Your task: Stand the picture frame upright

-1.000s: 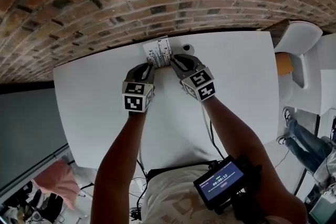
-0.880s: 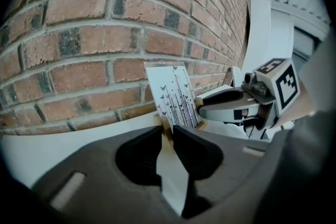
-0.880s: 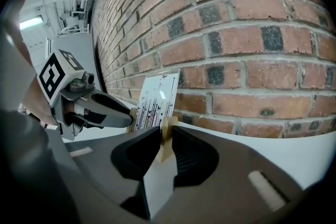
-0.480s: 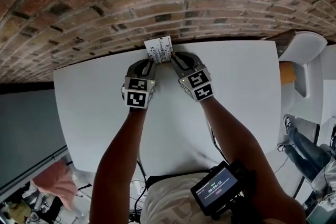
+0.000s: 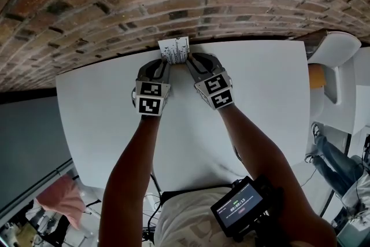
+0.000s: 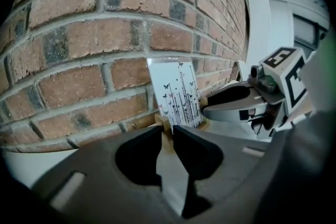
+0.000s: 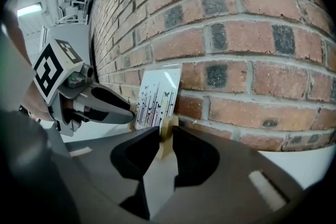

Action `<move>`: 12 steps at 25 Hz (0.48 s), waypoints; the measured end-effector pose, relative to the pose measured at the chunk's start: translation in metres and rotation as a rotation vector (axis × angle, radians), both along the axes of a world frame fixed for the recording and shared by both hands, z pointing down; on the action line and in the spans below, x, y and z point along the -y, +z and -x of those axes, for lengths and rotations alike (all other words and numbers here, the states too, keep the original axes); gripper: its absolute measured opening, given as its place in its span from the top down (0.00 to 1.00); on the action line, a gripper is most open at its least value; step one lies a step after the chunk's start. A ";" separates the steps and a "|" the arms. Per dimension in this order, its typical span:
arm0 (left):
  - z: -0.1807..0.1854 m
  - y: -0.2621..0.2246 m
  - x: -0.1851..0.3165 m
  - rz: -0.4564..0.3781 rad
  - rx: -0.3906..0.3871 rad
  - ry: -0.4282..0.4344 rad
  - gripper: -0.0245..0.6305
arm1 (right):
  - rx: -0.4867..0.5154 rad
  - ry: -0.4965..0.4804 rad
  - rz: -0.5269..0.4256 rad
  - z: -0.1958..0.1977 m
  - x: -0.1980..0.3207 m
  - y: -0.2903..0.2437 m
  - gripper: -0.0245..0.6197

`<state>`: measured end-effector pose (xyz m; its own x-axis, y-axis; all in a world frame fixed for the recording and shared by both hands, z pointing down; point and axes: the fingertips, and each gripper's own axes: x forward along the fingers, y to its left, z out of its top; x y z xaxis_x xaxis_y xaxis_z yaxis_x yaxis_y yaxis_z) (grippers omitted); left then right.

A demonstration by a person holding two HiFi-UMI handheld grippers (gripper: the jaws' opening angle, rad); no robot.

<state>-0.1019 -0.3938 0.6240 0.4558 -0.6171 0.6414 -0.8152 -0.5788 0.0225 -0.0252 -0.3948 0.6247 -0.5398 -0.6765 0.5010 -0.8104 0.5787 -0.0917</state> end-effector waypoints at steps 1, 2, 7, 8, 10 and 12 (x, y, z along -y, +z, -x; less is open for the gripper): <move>0.000 0.001 0.000 0.004 0.004 -0.002 0.85 | -0.006 0.000 0.005 0.000 -0.001 0.000 0.83; 0.001 0.002 -0.002 0.011 0.006 -0.004 0.85 | -0.012 -0.001 0.007 0.000 -0.003 0.001 0.83; 0.002 0.009 -0.006 0.052 0.006 -0.007 0.85 | -0.038 -0.011 0.006 0.001 -0.005 0.004 0.83; 0.002 0.009 -0.004 0.050 0.007 -0.008 0.85 | -0.046 -0.011 0.006 0.001 -0.004 0.005 0.83; 0.002 0.009 0.000 0.044 0.003 -0.013 0.86 | -0.049 -0.009 0.006 0.000 -0.002 0.007 0.84; 0.003 0.010 0.003 0.044 -0.003 -0.020 0.86 | -0.045 -0.004 0.006 0.001 0.002 0.007 0.84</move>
